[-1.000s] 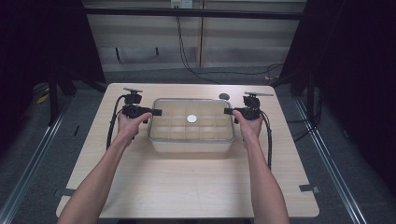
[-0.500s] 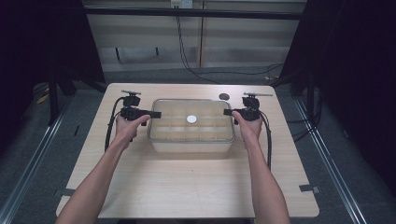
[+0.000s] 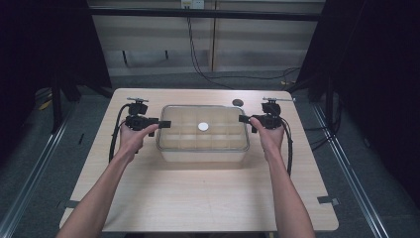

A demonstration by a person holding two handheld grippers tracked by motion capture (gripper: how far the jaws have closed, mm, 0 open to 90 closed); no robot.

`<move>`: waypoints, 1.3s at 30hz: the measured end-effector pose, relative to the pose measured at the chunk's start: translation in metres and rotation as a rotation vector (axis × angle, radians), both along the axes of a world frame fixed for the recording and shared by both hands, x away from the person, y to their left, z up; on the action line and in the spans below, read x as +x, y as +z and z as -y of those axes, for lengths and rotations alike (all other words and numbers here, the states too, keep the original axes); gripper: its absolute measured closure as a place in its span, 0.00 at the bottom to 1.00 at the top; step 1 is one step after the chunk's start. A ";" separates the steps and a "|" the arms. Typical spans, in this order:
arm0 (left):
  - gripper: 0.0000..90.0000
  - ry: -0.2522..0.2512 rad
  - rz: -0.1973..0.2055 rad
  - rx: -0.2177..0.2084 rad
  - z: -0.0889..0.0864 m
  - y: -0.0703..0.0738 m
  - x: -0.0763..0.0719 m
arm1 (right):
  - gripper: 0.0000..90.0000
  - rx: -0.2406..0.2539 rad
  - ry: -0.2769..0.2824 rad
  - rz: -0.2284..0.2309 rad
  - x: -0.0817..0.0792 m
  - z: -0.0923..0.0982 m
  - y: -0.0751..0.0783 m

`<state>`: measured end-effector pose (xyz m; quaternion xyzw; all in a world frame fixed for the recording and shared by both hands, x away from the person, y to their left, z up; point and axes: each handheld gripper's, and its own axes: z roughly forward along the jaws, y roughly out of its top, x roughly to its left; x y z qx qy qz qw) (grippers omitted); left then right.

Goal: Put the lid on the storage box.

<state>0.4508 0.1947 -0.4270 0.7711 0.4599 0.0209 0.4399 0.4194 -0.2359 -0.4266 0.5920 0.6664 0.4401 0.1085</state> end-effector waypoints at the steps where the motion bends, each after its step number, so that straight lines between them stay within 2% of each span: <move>1: 0.32 -0.002 0.004 -0.007 -0.001 0.002 -0.004 | 0.32 -0.009 0.003 0.003 -0.002 0.000 0.001; 3: 0.31 -0.009 0.018 -0.005 -0.001 0.003 -0.008 | 0.30 -0.020 0.023 0.020 -0.007 0.000 0.004; 4: 0.31 -0.011 0.041 0.015 -0.002 0.006 -0.015 | 0.29 -0.018 0.032 0.025 -0.010 -0.001 0.005; 6: 0.30 -0.014 0.049 0.019 -0.005 0.009 -0.020 | 0.28 -0.025 0.051 0.037 -0.016 -0.001 0.007; 10: 0.29 -0.022 0.074 0.038 -0.009 0.014 -0.031 | 0.24 -0.016 0.068 0.062 -0.026 -0.001 0.011; 12: 0.29 -0.018 0.088 0.035 -0.012 0.016 -0.036 | 0.21 -0.011 0.067 0.070 -0.031 -0.002 0.014; 18: 0.29 -0.015 0.103 0.024 -0.022 0.017 -0.048 | 0.20 -0.012 0.098 0.103 -0.046 -0.003 0.020; 21: 0.30 -0.023 0.112 0.051 -0.027 0.017 -0.053 | 0.20 -0.004 0.096 0.132 -0.055 -0.003 0.022; 24: 0.32 -0.031 0.118 0.053 -0.032 0.017 -0.060 | 0.20 0.015 0.104 0.161 -0.067 -0.004 0.023; 26: 0.32 -0.035 0.131 0.052 -0.035 0.019 -0.066 | 0.20 0.019 0.113 0.162 -0.074 -0.004 0.022; 33: 0.33 -0.042 0.139 0.036 -0.043 0.020 -0.085 | 0.21 -0.016 0.120 0.172 -0.098 0.002 0.022; 35: 0.34 -0.052 0.153 0.046 -0.045 0.018 -0.096 | 0.23 -0.029 0.116 0.172 -0.104 0.003 0.022; 39: 0.34 -0.065 0.156 0.064 -0.046 0.017 -0.106 | 0.23 -0.037 0.117 0.173 -0.117 0.005 0.021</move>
